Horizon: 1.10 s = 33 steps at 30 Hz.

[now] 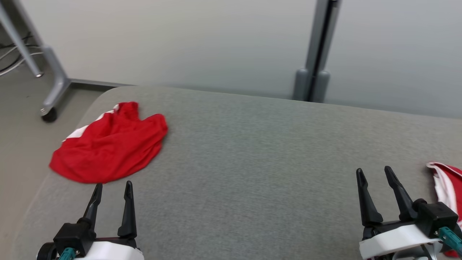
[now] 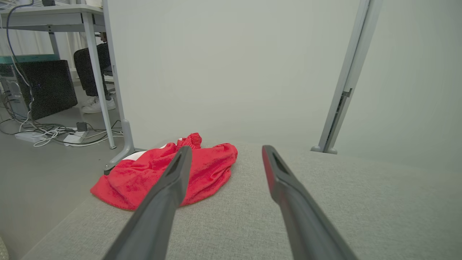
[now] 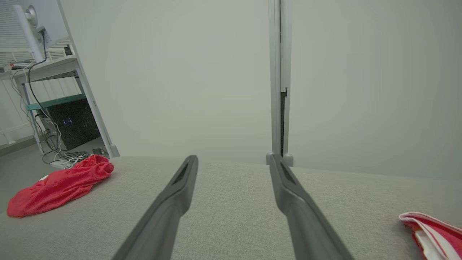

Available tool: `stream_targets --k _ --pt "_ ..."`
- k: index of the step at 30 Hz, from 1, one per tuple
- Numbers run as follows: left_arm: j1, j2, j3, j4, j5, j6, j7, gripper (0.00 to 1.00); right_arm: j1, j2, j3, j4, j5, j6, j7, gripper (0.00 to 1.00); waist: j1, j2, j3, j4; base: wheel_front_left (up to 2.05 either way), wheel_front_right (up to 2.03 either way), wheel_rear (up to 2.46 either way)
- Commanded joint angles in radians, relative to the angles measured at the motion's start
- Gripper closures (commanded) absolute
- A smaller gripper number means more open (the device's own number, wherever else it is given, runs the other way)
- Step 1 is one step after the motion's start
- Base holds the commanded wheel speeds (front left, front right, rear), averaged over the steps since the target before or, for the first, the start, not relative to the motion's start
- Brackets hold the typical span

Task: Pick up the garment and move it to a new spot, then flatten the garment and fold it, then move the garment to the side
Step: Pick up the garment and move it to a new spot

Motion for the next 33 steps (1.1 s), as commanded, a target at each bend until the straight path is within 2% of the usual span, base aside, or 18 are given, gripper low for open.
stream_targets --k 1,13,24,27,33 --pt "-0.011 0.004 0.003 0.001 0.008 0.006 -0.005 0.00 -0.001 -0.004 0.006 -0.002 0.000 0.000 -0.005 0.00 0.0000 0.0000 0.005 0.074 0.00 0.00 0.00" --pt "0.006 0.002 0.025 0.001 -0.008 0.020 -0.005 0.00 -0.026 -0.001 0.058 0.001 0.007 0.000 -0.005 0.00 0.0000 0.0000 0.006 0.223 0.00 0.00 0.00" --pt "-0.038 0.015 0.014 -0.015 -0.005 0.022 0.017 0.00 -0.037 -0.002 0.071 0.000 0.006 0.000 -0.005 0.00 0.0000 0.0000 0.005 0.234 0.00 0.00 0.00" --pt "-0.094 0.034 0.009 -0.035 -0.020 0.005 0.089 0.00 -0.040 -0.008 0.071 -0.001 0.010 0.000 -0.005 0.00 0.0000 0.0000 0.019 0.220 0.00 0.00 0.00" --pt "-0.263 0.105 0.019 0.013 -0.086 -0.035 0.333 0.00 -0.073 -0.030 0.072 -0.010 0.011 0.000 -0.005 0.00 0.0000 0.0000 0.075 0.166 0.00 0.00 0.00"
